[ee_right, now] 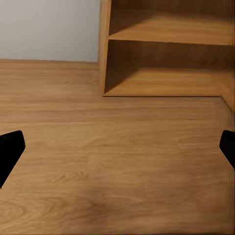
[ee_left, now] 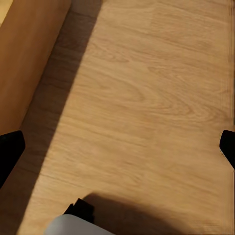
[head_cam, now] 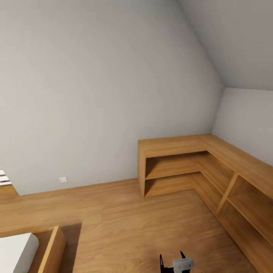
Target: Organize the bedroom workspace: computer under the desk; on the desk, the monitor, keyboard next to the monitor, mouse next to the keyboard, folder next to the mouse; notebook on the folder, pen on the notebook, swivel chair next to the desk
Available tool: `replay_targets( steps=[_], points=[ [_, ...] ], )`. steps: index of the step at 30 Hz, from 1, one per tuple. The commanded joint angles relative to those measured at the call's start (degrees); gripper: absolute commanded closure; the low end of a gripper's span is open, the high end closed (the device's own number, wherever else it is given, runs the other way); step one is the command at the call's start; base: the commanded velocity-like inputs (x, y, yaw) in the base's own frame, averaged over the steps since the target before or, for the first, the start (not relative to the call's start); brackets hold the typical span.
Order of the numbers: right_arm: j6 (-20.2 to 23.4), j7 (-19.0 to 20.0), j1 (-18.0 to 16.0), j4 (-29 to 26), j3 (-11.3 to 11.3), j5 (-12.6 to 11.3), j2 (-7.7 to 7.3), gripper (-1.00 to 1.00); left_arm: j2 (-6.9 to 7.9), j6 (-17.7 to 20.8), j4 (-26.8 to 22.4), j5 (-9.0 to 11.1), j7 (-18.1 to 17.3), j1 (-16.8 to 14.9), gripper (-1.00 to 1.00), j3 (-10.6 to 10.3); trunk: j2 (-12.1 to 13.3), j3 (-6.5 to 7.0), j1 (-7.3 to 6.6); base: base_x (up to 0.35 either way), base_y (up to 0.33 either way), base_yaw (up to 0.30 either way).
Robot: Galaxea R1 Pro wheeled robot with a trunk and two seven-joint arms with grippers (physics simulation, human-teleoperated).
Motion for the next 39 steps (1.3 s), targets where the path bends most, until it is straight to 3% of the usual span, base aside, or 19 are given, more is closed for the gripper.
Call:
replay_targets(
  steps=[1, 18, 39],
  points=[
    [-0.1, -0.3, 0.0, 0.0, 0.5, -0.2, 0.03, -1.00, 0.06, -0.2, 0.0, 0.3, 0.5, 0.0, -1.00, -0.5, 0.0, -0.01, 0.00, 0.004, 0.000, -0.212],
    [0.0, -0.3, 0.0, 0.0, 0.5, -0.3, 0.03, -1.00, 0.08, -0.2, 0.0, 0.4, 0.5, -0.1, -1.00, -0.4, 0.0, 0.89, 0.00, 0.042, 0.000, -0.212],
    [0.0, -0.3, 0.0, 0.0, 0.5, -0.3, 0.03, -1.00, 0.01, -0.4, 0.0, 0.2, 0.4, 0.0, -1.00, -0.3, 0.0, 2.01, 0.00, 0.286, 0.052, -0.212]
  ],
)
